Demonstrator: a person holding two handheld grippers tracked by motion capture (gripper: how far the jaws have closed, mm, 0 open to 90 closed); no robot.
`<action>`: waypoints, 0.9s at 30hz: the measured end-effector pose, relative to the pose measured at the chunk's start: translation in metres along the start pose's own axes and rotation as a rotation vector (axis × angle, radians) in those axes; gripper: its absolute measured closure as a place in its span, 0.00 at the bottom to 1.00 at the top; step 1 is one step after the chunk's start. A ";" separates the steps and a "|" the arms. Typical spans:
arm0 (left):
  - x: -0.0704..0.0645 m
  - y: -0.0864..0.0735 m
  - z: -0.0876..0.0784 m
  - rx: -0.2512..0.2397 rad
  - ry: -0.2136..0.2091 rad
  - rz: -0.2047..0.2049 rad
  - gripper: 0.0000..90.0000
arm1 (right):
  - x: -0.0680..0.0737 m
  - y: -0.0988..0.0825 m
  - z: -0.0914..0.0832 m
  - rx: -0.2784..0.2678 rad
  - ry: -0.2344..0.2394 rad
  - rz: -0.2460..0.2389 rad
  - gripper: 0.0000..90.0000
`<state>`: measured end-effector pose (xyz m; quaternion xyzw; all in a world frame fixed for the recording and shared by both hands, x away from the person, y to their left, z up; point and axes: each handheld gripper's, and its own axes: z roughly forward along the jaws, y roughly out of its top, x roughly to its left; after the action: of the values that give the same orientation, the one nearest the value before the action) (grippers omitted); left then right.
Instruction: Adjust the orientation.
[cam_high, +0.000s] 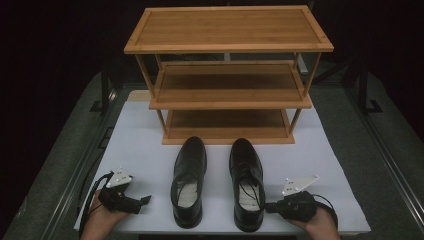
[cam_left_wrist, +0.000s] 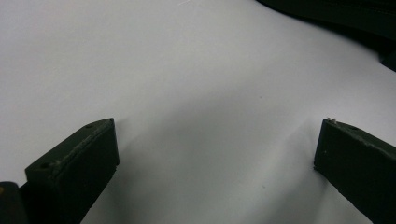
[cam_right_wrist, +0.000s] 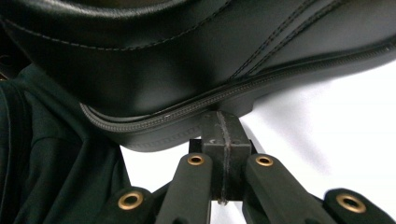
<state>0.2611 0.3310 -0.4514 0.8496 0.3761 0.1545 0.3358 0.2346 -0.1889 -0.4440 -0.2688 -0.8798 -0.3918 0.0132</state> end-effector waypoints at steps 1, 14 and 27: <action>0.000 0.000 0.000 0.000 0.000 0.000 0.00 | 0.000 0.000 0.000 0.001 0.001 -0.002 1.00; 0.000 0.000 0.000 0.001 0.000 0.002 0.00 | -0.026 0.008 -0.005 -0.057 -0.085 0.062 1.00; 0.000 0.000 0.000 0.001 0.000 0.001 0.00 | -0.027 0.018 0.004 -0.055 -0.071 0.045 1.00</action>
<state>0.2610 0.3311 -0.4513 0.8500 0.3756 0.1547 0.3353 0.2673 -0.1892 -0.4412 -0.3026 -0.8623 -0.4058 -0.0164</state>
